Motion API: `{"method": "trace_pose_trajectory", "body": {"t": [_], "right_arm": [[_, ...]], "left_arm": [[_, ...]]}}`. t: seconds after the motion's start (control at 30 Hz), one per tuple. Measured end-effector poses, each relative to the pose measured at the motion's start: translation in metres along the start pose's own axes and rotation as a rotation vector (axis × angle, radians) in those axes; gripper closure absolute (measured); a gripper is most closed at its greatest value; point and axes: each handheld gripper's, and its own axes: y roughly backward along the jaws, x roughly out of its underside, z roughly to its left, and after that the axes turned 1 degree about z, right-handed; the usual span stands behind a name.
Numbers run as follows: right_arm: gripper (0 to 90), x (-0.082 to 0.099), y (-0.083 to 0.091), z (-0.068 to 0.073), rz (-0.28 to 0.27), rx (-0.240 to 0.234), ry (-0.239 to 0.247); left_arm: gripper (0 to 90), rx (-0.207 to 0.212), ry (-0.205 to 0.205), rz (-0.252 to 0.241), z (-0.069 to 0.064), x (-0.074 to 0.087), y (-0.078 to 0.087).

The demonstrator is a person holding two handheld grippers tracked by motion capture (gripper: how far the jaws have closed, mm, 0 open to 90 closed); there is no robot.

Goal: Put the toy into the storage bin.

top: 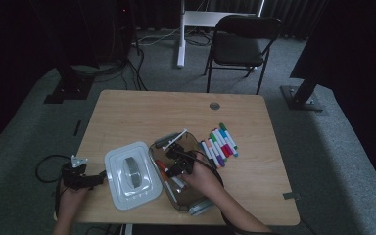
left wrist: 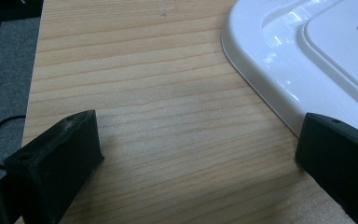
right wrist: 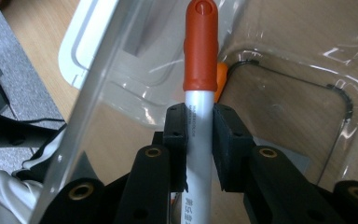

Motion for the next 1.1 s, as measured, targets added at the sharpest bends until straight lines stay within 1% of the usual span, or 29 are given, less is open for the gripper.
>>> {"method": "trace_pose_trajectory", "body": {"t": [0.07, 0.17, 0.4, 0.47, 0.5, 0.53, 0.57, 0.63, 0.73, 0.87, 0.97, 1.1], "right_arm": [[76.5, -0.001, -0.005, -0.001, 0.025, -0.006, 0.005], [76.3, -0.002, -0.012, -0.003, 0.055, -0.02, 0.0], [76.1, -0.004, -0.031, -0.005, 0.135, -0.024, -0.003], [76.0, -0.004, -0.036, -0.006, 0.164, -0.022, 0.003], [76.0, -0.004, -0.036, -0.006, 0.164, -0.022, 0.003], [76.0, -0.005, -0.037, -0.006, 0.167, -0.017, 0.002], [75.9, -0.007, -0.039, -0.006, 0.189, -0.008, 0.009], [75.8, -0.009, -0.041, -0.006, 0.2, 0.005, 0.014], [75.5, -0.01, -0.047, -0.006, 0.229, 0.012, 0.018], [73.5, -0.01, -0.052, -0.006, 0.263, 0.003, 0.018], [71.3, -0.01, -0.053, -0.005, 0.266, 0.004, 0.018], [71.2, -0.01, -0.049, -0.006, 0.25, 0.011, 0.016]], "left_arm": [[0.5, 0.0, 0.0, 0.0, 0.0, 0.0, 0.0], [0.5, 0.0, -0.001, 0.0, 0.0, 0.0, 0.0], [0.6, 0.001, 0.0, 0.001, 0.0, 0.0, 0.0], [0.5, 0.001, 0.0, 0.002, 0.0, 0.0, 0.0], [0.5, 0.001, 0.0, 0.002, 0.0, 0.0, 0.0], [0.5, 0.001, 0.0, 0.001, 0.0, 0.0, 0.0], [0.5, 0.001, -0.001, 0.002, 0.0, 0.0, 0.0], [0.5, 0.001, 0.0, 0.001, 0.0, 0.0, 0.0], [0.6, 0.001, 0.0, 0.001, 0.0, 0.0, 0.0], [0.5, 0.001, 0.0, 0.001, 0.0, 0.0, 0.0], [0.5, 0.001, -0.001, 0.002, 0.0, 0.0, 0.0], [0.5, 0.001, -0.001, 0.001, 0.0, 0.0, 0.0]]}}
